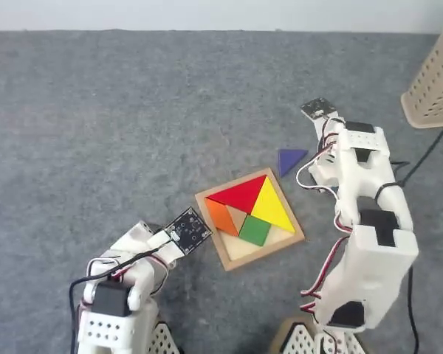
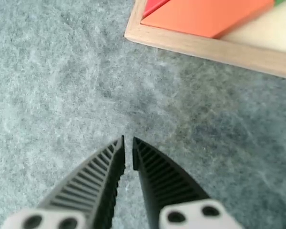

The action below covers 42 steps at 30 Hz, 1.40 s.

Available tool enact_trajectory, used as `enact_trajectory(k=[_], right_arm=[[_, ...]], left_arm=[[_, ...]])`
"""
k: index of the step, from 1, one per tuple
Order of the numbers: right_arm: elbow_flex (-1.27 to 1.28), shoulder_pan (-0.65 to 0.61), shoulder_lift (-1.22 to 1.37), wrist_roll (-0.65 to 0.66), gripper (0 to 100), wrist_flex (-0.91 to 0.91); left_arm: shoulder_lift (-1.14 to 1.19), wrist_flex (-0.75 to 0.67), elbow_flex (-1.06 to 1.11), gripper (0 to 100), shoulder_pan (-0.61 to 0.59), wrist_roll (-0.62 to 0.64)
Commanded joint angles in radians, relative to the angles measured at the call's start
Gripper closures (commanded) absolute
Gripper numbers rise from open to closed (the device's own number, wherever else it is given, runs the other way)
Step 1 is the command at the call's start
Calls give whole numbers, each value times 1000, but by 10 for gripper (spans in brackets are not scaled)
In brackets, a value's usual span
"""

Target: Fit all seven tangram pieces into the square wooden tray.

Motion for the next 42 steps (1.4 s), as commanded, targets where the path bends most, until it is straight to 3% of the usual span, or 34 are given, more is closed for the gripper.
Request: enact_trajectory(k=[1, 13, 17, 22, 31, 38, 42], right_arm=[[-52, -7, -8, 9, 868, -21], [-48, -71, -191, 8, 908, 140], [41, -159, -374, 9, 908, 211], [282, -298, -639, 21, 905, 151], [471, -466, -788, 338, 908, 228], [531, -476, -788, 611, 908, 268], [535, -476, -788, 655, 908, 263]], left_arm=[[-17, 5, -10, 973, -3, -11], [-17, 5, -10, 973, -3, -11], [-17, 5, -10, 973, -3, -11], [-17, 5, -10, 973, -3, -11], [-17, 5, -10, 973, -3, -11], [-17, 5, -10, 973, -3, -11], [-17, 5, -10, 973, -3, -11]])
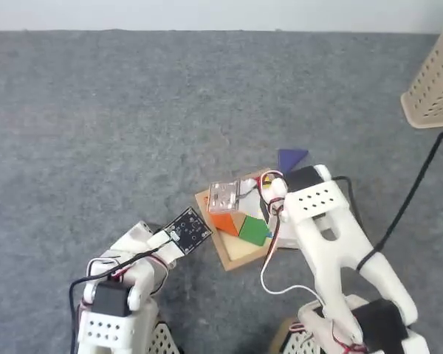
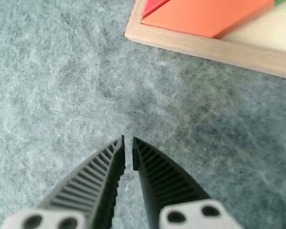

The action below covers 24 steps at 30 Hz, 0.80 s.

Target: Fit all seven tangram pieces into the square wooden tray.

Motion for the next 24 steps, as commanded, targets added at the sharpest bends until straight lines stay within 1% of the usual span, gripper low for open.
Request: enact_trajectory(k=[1, 6, 12, 19, 23, 24], right_arm=[[-11, -12, -59, 46, 908, 10], [-8, -19, -59, 71, 908, -41], [-8, -79, -58, 71, 903, -39], [-8, -82, -58, 68, 901, -39], [-8, -79, -58, 68, 853, -39], [-8, -79, -58, 68, 855, -39]], left_arm=[[-17, 5, -10, 973, -3, -11], [-17, 5, -10, 973, -3, -11], [-17, 5, -10, 973, -3, -11], [-17, 5, -10, 973, -3, -11], [-17, 5, -10, 973, -3, -11], [-17, 5, -10, 973, -3, -11]])
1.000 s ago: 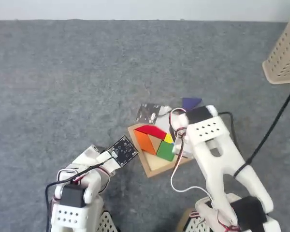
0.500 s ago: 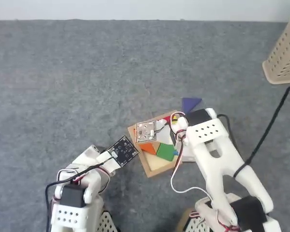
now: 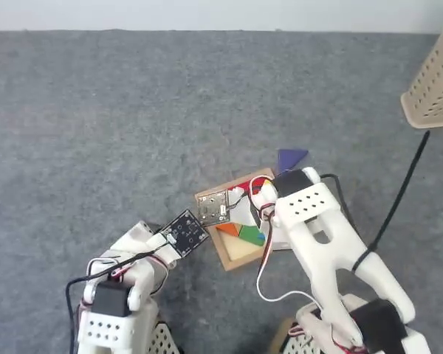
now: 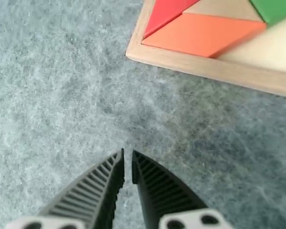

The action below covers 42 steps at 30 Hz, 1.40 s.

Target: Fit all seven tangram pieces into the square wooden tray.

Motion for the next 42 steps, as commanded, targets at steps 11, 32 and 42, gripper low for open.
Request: enact_trajectory(k=[11, 32, 42], right_arm=[[-21, 110, -58, 17, 876, -12], [-23, 58, 1, 15, 874, -111], [-101, 50, 170, 15, 867, -101]], left_arm=[[-17, 5, -10, 973, -5, -11], [-15, -193, -10, 970, -459, 129], [-15, -167, -10, 970, -451, 124]])
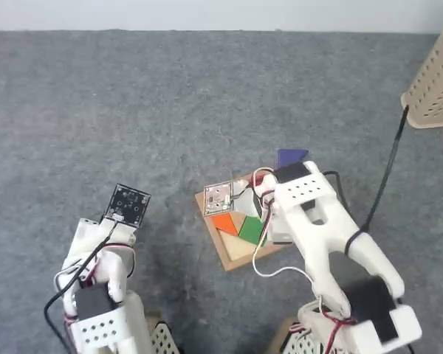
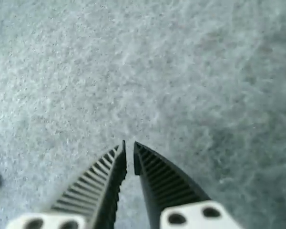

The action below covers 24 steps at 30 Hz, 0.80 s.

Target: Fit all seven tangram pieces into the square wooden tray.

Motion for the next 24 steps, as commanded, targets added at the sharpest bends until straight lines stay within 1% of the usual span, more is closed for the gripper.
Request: enact_trajectory(k=[1, 4, 6, 13, 16, 20, 22, 24], right_arm=[[-64, -16, -2, 12, 853, 7], [-64, -19, -1, 11, 783, 10], [-64, -19, -1, 11, 753, 12], [-69, -1, -10, 2, 753, 7], [-107, 18, -10, -81, 821, 5], [-186, 53, -12, -318, 950, 12], [-221, 71, -12, -420, 978, 12], [-238, 90, -13, -508, 983, 12]], left_arm=[[-15, 9, -10, 970, 2, 8], [-15, 15, -10, 970, 26, 8], [-15, 21, -10, 970, 32, 6], [-15, 21, -10, 970, 32, 6], [-15, 21, -10, 970, 32, 6], [-15, 21, -10, 970, 32, 6], [-15, 21, -10, 970, 32, 6], [-15, 21, -10, 970, 32, 6]])
